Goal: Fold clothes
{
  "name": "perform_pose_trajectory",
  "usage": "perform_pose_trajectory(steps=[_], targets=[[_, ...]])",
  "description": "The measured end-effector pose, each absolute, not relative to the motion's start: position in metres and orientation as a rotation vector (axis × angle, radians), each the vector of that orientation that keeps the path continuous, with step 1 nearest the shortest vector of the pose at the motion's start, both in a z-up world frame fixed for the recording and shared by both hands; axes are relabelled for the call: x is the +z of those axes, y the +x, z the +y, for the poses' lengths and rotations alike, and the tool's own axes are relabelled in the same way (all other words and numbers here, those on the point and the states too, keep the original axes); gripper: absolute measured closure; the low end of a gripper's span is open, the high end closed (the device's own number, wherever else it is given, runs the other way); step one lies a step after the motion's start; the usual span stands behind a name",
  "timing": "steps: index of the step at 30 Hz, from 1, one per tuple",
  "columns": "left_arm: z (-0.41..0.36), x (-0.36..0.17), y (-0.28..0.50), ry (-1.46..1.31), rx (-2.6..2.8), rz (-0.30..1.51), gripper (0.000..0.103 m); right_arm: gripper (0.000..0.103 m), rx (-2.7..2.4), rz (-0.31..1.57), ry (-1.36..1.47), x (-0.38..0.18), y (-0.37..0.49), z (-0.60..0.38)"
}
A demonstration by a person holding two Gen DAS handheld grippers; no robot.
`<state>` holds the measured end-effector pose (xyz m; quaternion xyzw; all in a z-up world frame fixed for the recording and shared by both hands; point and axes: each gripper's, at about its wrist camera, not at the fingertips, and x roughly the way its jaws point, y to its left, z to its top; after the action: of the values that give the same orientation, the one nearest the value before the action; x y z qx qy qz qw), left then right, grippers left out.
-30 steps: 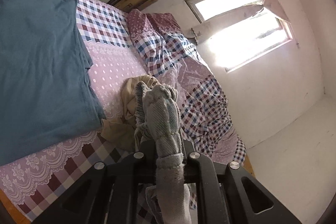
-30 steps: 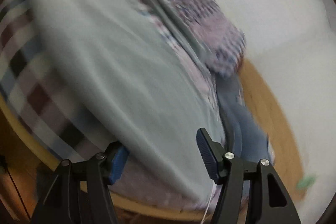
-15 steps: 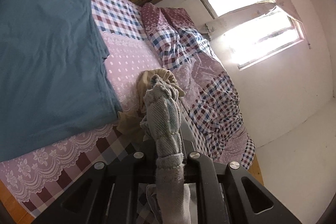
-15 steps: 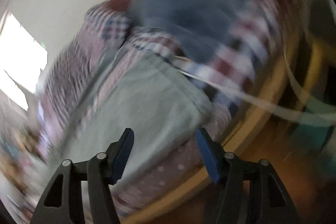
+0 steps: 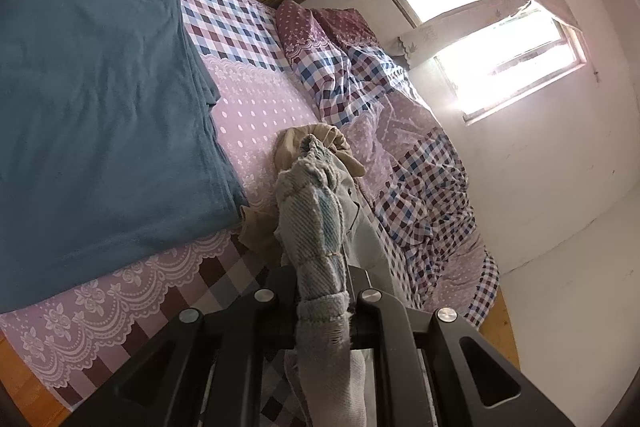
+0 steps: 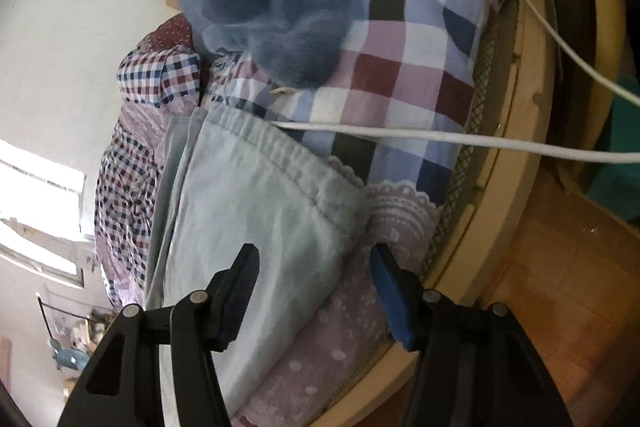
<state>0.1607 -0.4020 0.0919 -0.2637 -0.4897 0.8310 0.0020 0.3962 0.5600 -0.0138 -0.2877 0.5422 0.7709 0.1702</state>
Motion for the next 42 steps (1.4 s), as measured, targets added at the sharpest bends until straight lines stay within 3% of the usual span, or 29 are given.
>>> perform_pose_trajectory(steps=[6,13,16,20,24,25,30,42], targets=[[-0.401,0.088,0.162,-0.843,2.613,-1.542,0.092,0.045,2.262,1.632,-0.743,-0.012,0.395,0.557],[-0.399,0.089,0.16,-0.856,2.622,-1.524,0.092,0.045,2.312,1.575,-0.74,-0.007,0.386,0.557],[-0.398,0.09,0.159,-0.861,2.624,-1.508,0.092,0.053,2.284,1.555,-0.789,-0.015,0.383,0.559],[-0.398,0.092,0.158,-0.861,2.629,-1.473,0.092,0.052,2.284,1.5,-0.818,-0.014,0.374,0.556],[-0.401,0.091,0.159,-0.847,2.608,-1.506,0.092,0.082,2.289,1.391,-0.863,-0.005,0.369,0.55],[-0.402,0.091,0.16,-0.843,2.601,-1.518,0.092,0.085,2.304,1.383,-0.851,-0.001,0.369,0.548],[-0.405,0.105,0.168,-0.803,2.589,-1.529,0.093,0.087,2.374,1.22,-0.789,0.037,0.37,0.534],[-0.407,0.155,0.203,-0.681,2.548,-1.542,0.094,0.088,2.429,1.121,-0.584,0.14,0.412,0.54]])
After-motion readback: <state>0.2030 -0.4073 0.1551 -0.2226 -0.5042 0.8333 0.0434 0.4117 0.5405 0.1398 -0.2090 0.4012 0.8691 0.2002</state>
